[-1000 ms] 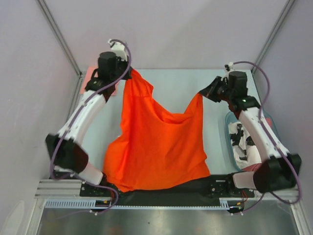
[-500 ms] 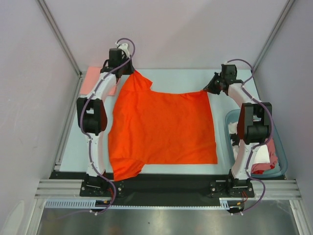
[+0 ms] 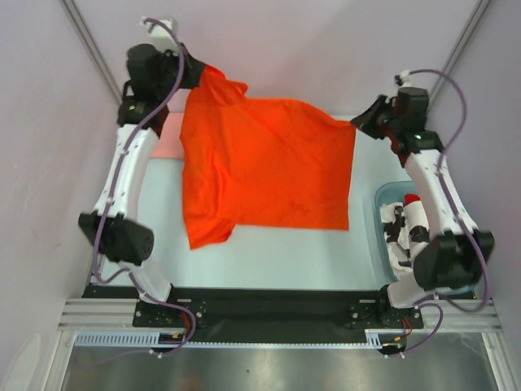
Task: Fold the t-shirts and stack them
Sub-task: Flatten the tshirt out
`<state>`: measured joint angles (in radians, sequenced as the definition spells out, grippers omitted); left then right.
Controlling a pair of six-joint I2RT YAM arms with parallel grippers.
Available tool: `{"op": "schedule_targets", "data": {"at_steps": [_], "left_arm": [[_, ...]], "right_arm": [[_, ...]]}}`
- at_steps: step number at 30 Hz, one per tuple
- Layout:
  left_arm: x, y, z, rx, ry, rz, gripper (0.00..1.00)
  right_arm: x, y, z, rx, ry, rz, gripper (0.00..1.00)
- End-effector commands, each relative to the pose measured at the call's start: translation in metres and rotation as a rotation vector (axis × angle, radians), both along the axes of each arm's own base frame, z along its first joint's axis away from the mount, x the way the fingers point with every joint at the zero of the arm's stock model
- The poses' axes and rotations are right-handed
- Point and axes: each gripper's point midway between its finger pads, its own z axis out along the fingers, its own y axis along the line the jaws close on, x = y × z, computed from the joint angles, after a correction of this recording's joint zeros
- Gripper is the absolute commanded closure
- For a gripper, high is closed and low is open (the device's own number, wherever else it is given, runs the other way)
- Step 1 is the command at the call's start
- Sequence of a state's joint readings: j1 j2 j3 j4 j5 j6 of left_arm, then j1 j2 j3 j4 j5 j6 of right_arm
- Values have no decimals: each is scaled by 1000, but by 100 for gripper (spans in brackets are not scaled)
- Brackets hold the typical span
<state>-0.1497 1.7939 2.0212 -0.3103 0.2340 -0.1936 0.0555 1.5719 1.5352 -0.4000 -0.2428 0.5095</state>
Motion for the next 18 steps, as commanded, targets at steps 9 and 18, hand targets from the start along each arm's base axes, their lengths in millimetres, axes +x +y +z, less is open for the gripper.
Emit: {"op": "schedule_targets", "data": {"at_steps": [9, 18], "left_arm": [[-272, 42, 214, -88, -553, 2, 100], [-387, 58, 267, -143, -762, -4, 100]], "right_arm": [[-196, -9, 178, -20, -499, 5, 100], [-288, -11, 241, 37, -670, 26, 100]]}}
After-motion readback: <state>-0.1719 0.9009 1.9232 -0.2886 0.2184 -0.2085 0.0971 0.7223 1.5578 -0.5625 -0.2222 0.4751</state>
